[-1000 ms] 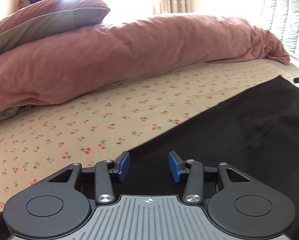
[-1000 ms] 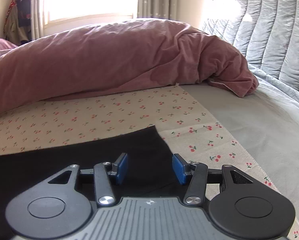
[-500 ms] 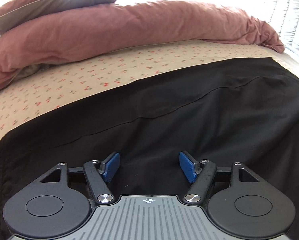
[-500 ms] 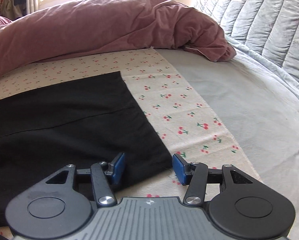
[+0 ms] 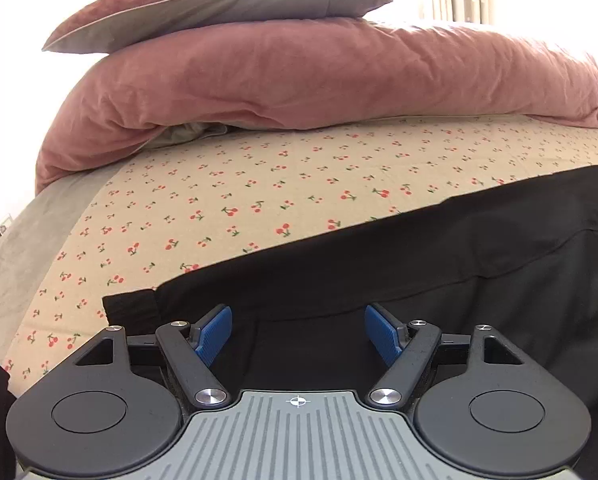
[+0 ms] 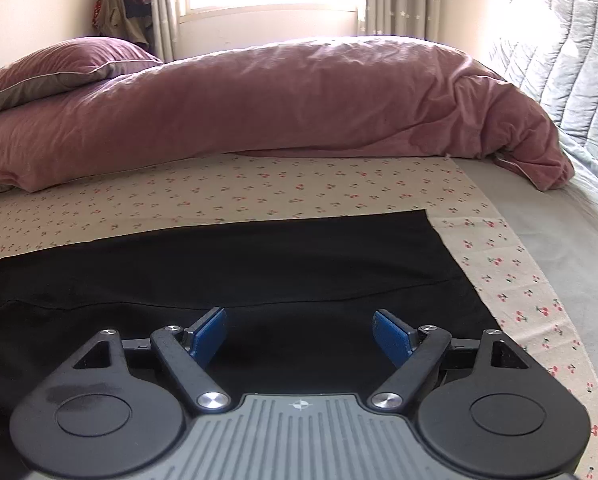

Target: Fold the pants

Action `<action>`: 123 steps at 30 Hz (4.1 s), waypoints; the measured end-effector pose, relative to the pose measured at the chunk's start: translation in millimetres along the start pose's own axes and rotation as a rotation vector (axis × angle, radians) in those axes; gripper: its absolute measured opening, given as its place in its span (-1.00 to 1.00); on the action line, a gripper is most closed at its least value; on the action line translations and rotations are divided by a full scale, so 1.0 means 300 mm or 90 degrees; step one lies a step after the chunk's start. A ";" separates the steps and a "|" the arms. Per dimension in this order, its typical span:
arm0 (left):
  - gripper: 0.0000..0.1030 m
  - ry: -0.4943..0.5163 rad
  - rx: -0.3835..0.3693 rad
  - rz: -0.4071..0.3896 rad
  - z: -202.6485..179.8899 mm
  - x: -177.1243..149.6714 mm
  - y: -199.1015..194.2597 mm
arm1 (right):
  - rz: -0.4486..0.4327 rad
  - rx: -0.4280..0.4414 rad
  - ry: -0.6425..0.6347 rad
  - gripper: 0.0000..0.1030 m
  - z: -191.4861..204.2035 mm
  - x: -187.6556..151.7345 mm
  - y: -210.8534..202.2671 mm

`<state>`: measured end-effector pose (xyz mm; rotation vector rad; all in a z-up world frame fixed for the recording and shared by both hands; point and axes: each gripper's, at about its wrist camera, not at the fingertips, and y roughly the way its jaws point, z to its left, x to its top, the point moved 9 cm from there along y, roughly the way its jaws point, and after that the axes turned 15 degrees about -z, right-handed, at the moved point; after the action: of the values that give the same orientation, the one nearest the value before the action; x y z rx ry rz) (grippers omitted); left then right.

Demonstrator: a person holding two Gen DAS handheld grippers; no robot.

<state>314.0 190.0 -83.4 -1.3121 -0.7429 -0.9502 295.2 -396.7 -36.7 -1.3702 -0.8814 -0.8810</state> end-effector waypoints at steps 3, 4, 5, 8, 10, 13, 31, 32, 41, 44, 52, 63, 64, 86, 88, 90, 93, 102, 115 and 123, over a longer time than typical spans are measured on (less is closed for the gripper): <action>0.46 0.015 -0.019 -0.019 0.007 0.053 0.026 | 0.019 0.025 -0.024 0.66 0.128 0.015 0.050; 0.46 0.025 -0.031 -0.025 -0.001 0.070 0.038 | 0.028 0.029 -0.029 0.66 0.163 0.016 0.070; 0.46 0.034 -0.045 -0.028 -0.014 0.082 0.054 | 0.037 0.033 -0.033 0.66 0.196 0.016 0.090; 0.45 0.055 -0.096 -0.029 -0.071 0.107 0.113 | 0.064 0.041 -0.038 0.66 0.270 0.011 0.155; 0.44 0.064 -0.127 -0.020 -0.111 0.110 0.162 | 0.077 0.041 -0.044 0.66 0.303 0.008 0.195; 0.40 0.081 -0.158 -0.007 -0.156 0.104 0.231 | 0.095 0.031 -0.056 0.66 0.334 0.007 0.239; -1.00 0.055 -0.223 -0.047 -0.217 0.118 0.121 | 0.142 -0.026 0.221 0.68 0.191 0.010 0.392; -1.00 0.050 -0.229 -0.056 -0.218 0.125 0.086 | 0.139 -0.022 0.235 0.68 0.189 0.014 0.388; -1.00 0.011 -0.269 -0.070 -0.252 0.077 -0.156 | 0.114 0.008 0.402 0.42 0.185 0.001 0.403; -1.00 -0.004 -0.273 -0.052 -0.269 0.039 -0.197 | 0.121 -0.012 0.440 -0.08 0.177 -0.047 0.409; -1.00 -0.057 -0.264 -0.009 -0.283 -0.045 -0.314 | 0.059 -0.002 0.396 -0.97 0.170 -0.036 0.229; -0.81 -0.168 -0.193 -0.007 -0.184 -0.181 -0.572 | 0.028 0.009 0.306 -0.97 0.112 -0.143 -0.208; -0.81 -0.193 -0.172 -0.011 -0.153 -0.194 -0.586 | 0.028 0.012 0.308 -0.96 0.109 -0.164 -0.228; -0.63 -0.453 0.194 -0.141 0.281 -0.267 -0.399 | -0.001 0.031 0.440 -0.53 0.032 -0.327 -0.215; -0.73 -0.440 0.196 -0.154 0.275 -0.249 -0.421 | -0.010 0.011 0.430 -0.91 0.017 -0.329 -0.206; -0.78 -0.447 0.193 -0.161 0.275 -0.229 -0.449 | -0.022 0.009 0.441 -0.94 0.014 -0.314 -0.213; -0.81 -0.459 0.179 -0.165 0.284 -0.194 -0.523 | -0.062 0.009 0.415 -0.95 0.021 -0.260 -0.255; -0.81 -0.451 0.147 -0.067 0.323 -0.282 -0.704 | -0.067 0.000 0.310 -0.95 0.082 -0.168 -0.477; -0.81 -0.453 0.141 0.045 0.334 -0.448 -0.770 | 0.021 -0.026 0.256 -0.96 0.069 -0.397 -0.615; -0.81 -0.421 0.148 0.063 0.324 -0.467 -0.795 | 0.053 -0.037 0.258 -0.96 0.081 -0.462 -0.648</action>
<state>45.2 307.0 -86.6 -1.4453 -1.2377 -0.3204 60.2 -373.7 -80.1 -1.2083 -0.4883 -1.0784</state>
